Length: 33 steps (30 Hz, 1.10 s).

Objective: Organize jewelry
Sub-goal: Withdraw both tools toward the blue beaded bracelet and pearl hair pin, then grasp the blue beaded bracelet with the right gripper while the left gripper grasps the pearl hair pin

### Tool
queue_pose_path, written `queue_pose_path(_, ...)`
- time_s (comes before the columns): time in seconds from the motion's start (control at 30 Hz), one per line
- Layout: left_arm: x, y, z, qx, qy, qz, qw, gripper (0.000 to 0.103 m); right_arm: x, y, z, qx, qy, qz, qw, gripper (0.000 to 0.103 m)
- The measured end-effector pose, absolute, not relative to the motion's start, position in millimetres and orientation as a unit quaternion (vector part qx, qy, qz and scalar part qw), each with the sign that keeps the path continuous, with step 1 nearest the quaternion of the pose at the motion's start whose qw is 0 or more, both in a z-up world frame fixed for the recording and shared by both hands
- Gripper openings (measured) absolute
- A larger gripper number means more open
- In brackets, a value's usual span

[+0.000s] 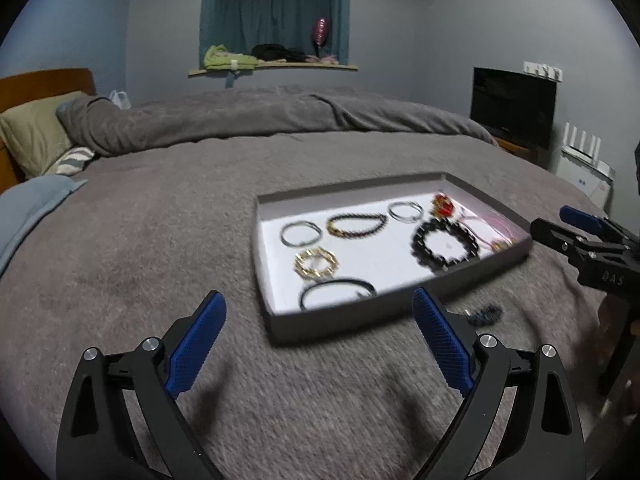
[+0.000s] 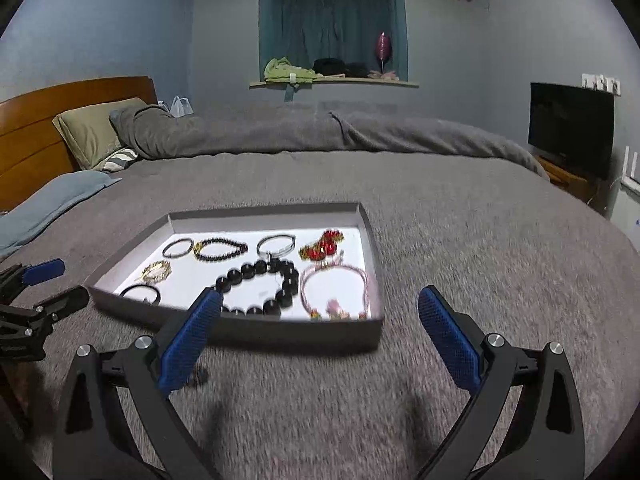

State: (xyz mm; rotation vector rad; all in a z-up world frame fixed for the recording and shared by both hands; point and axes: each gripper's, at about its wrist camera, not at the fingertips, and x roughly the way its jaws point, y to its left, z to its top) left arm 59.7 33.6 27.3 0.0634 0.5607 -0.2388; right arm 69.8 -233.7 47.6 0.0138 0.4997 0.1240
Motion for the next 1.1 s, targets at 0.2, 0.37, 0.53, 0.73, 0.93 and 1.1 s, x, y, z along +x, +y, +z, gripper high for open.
queue_pose_path(0.2, 46, 28, 22, 0.031, 0.289, -0.131, 0.948, 0.094, 51, -238, 41, 0.013, 0.259, 0.08, 0.963, 0.098)
queue_pose_path(0.37, 48, 26, 12, 0.022, 0.314, -0.137, 0.939, 0.094, 45, -225, 35, 0.004, 0.273, 0.116, 0.955, 0.098)
queue_pose_path(0.53, 53, 27, 7, 0.019, 0.326, -0.135, 0.935, 0.094, 47, -206, 27, -0.003, 0.294, 0.157, 0.943, 0.098)
queue_pose_path(0.73, 58, 32, 4, 0.004, 0.336, -0.137, 0.932, 0.094, 53, -193, 16, -0.009, 0.323, 0.181, 0.929, 0.07)
queue_pose_path(0.93, 60, 31, 4, 0.005, 0.34, -0.137, 0.931, 0.094, 58, -184, 11, -0.014, 0.34, 0.21, 0.916, 0.047)
queue_pose_path(1.1, 58, 29, 3, 0.012, 0.337, -0.135, 0.932, 0.094, 61, -175, 9, -0.025, 0.349, 0.217, 0.911, 0.046)
